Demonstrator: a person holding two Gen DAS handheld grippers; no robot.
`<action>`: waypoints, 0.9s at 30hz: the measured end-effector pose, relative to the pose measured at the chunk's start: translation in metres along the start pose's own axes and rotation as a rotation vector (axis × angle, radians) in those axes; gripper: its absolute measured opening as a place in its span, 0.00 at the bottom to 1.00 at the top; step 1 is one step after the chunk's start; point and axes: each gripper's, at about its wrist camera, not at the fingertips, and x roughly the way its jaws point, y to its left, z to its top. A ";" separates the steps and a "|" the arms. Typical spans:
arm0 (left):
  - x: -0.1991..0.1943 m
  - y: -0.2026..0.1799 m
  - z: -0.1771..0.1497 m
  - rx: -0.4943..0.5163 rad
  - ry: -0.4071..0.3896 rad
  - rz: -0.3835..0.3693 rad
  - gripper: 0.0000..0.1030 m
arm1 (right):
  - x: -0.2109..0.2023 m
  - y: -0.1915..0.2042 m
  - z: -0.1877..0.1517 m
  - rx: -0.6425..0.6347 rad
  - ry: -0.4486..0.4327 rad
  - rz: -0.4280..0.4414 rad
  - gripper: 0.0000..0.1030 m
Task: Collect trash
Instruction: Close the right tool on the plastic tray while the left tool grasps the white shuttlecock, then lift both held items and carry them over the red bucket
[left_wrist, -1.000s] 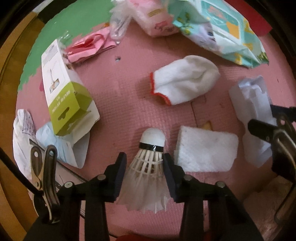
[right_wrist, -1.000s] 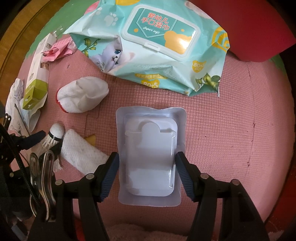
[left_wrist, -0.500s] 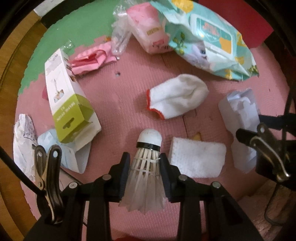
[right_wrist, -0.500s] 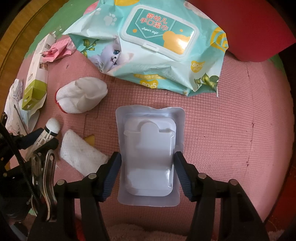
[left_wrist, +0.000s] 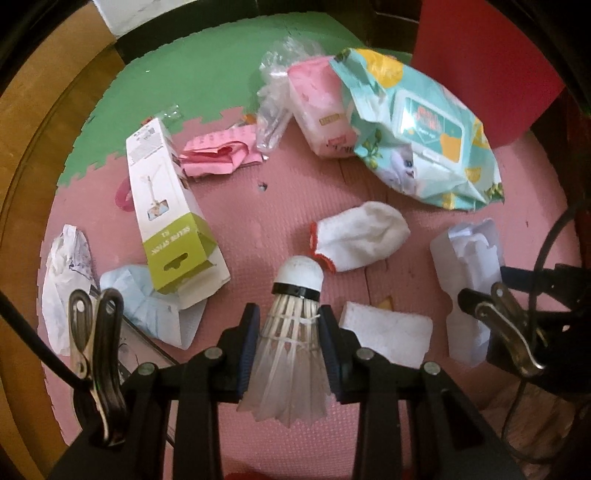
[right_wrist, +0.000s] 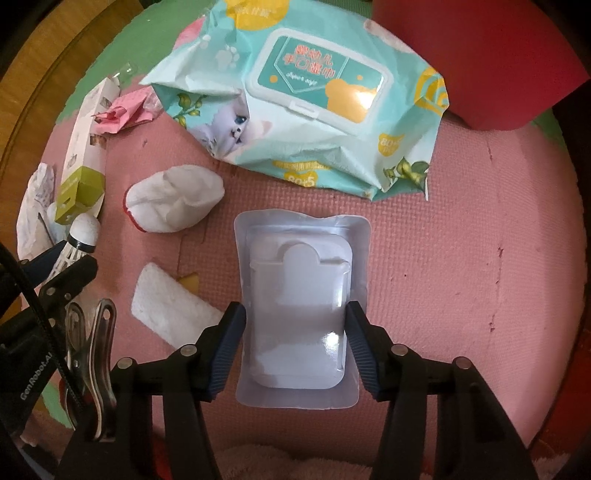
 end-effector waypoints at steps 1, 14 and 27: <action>0.000 0.003 -0.003 -0.004 -0.004 0.001 0.32 | -0.002 0.000 0.000 -0.002 -0.005 0.000 0.55; -0.018 0.010 -0.004 -0.059 -0.068 -0.008 0.32 | -0.034 0.004 0.000 -0.020 -0.099 0.017 0.55; -0.045 0.016 -0.007 -0.125 -0.139 -0.043 0.32 | -0.071 0.003 -0.008 -0.031 -0.240 0.069 0.55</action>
